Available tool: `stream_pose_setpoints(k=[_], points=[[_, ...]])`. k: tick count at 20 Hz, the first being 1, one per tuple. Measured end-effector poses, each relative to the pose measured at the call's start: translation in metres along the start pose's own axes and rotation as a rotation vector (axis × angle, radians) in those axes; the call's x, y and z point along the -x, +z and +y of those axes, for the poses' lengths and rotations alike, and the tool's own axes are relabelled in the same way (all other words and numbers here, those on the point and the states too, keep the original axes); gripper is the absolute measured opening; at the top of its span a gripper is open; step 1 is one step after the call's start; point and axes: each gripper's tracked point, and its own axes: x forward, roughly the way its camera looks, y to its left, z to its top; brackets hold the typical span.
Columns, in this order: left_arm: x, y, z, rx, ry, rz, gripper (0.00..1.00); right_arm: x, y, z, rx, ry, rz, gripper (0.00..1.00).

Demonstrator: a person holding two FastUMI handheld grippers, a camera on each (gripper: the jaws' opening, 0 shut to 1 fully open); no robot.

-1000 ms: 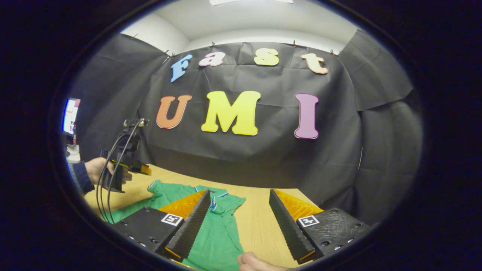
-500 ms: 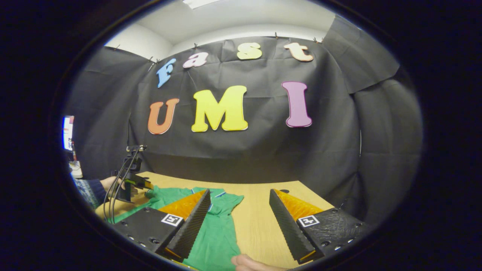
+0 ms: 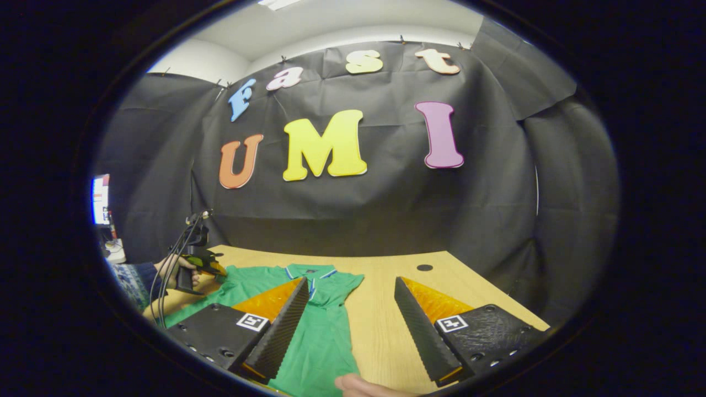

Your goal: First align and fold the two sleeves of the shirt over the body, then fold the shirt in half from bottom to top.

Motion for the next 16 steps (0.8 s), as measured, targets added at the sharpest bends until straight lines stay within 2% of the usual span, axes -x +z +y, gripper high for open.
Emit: stream_pose_setpoints(k=[1,3,10,16], points=[[0.0,-0.001,-0.002,-0.021,0.009,0.009,0.1,-0.001,-0.001,-0.001,-0.007,0.002,0.004,0.95],[0.002,0.0,-0.005,-0.08,0.026,0.019,0.07,-0.001,-0.001,-0.004,-0.015,-0.002,0.006,0.95],[0.015,0.017,-0.04,-0.205,0.05,-0.014,0.06,-0.005,-0.005,-0.009,-0.015,-0.004,0.015,0.93],[0.023,0.013,-0.088,-0.456,0.071,-0.053,0.07,-0.006,-0.006,-0.017,-0.035,-0.012,0.01,0.93]])
